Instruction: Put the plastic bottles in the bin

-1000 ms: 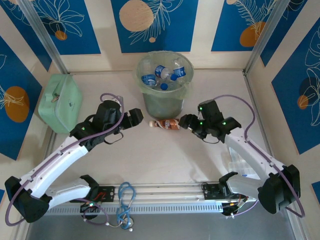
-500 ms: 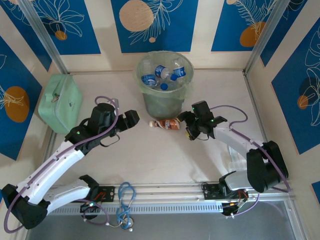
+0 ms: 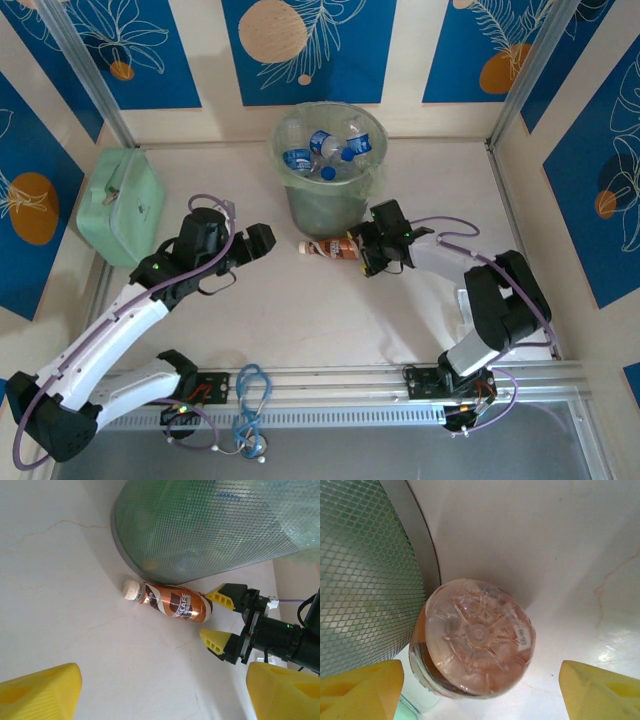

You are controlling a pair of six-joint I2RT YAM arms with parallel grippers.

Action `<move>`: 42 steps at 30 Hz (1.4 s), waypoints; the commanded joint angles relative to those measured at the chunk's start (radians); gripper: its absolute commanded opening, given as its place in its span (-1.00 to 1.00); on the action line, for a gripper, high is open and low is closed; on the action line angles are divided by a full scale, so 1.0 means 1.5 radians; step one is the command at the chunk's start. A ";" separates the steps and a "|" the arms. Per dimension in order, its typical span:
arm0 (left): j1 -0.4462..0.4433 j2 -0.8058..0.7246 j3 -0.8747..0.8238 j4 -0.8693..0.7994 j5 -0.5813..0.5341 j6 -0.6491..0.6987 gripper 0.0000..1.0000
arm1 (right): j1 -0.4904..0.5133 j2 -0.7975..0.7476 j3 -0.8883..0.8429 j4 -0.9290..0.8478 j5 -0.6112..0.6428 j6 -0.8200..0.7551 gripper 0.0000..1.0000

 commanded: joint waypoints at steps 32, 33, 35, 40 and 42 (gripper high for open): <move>0.032 -0.007 -0.018 0.013 0.052 0.001 0.67 | 0.058 -0.068 -0.047 -0.058 -0.008 -0.032 0.35; 0.032 -0.006 -0.018 0.014 0.053 0.000 0.67 | 0.068 -0.090 -0.051 -0.079 0.000 -0.042 0.45; 0.033 -0.003 -0.016 0.017 0.056 0.000 0.66 | 0.082 -0.133 -0.060 -0.123 0.012 -0.061 0.56; 0.034 0.003 -0.025 0.026 0.063 -0.005 0.66 | 0.089 -0.204 -0.058 -0.223 0.011 -0.160 0.68; 0.034 0.007 -0.034 0.034 0.068 -0.012 0.66 | 0.088 -0.195 -0.026 -0.264 -0.003 -0.241 0.71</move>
